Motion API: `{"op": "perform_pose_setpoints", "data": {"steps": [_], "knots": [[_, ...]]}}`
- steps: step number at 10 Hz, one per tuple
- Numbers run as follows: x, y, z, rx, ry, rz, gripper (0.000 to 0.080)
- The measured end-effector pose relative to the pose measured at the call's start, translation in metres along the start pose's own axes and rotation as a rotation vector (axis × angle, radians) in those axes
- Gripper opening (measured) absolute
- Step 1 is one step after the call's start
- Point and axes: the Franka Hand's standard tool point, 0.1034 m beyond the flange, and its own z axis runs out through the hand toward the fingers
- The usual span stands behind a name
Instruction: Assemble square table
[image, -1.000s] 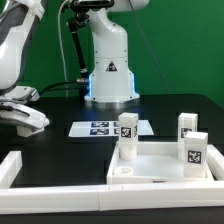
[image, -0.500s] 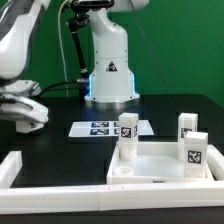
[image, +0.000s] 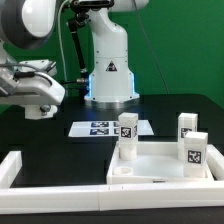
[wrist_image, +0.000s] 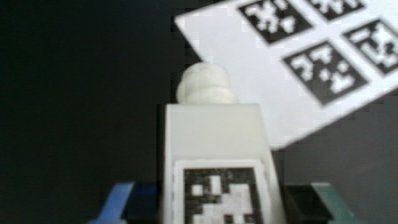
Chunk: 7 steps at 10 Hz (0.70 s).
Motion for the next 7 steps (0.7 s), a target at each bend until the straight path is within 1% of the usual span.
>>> {"op": "perform_pose_setpoints", "data": {"steps": [1, 2, 3, 4, 5, 6, 7], "knots": [[-0.001, -0.004, -0.003, -0.008, 0.054, -0.012, 0.0287], [0.002, -0.023, -0.020, -0.038, 0.148, -0.044, 0.0287], [-0.001, -0.054, -0.039, -0.045, 0.233, -0.088, 0.0287], [0.000, -0.079, -0.057, -0.055, 0.310, -0.128, 0.0287], [0.004, -0.104, -0.078, -0.068, 0.416, -0.180, 0.0287], [0.003, -0.108, -0.084, -0.065, 0.487, -0.195, 0.0287], [0.004, -0.102, -0.080, -0.068, 0.552, -0.186, 0.0287]]}}
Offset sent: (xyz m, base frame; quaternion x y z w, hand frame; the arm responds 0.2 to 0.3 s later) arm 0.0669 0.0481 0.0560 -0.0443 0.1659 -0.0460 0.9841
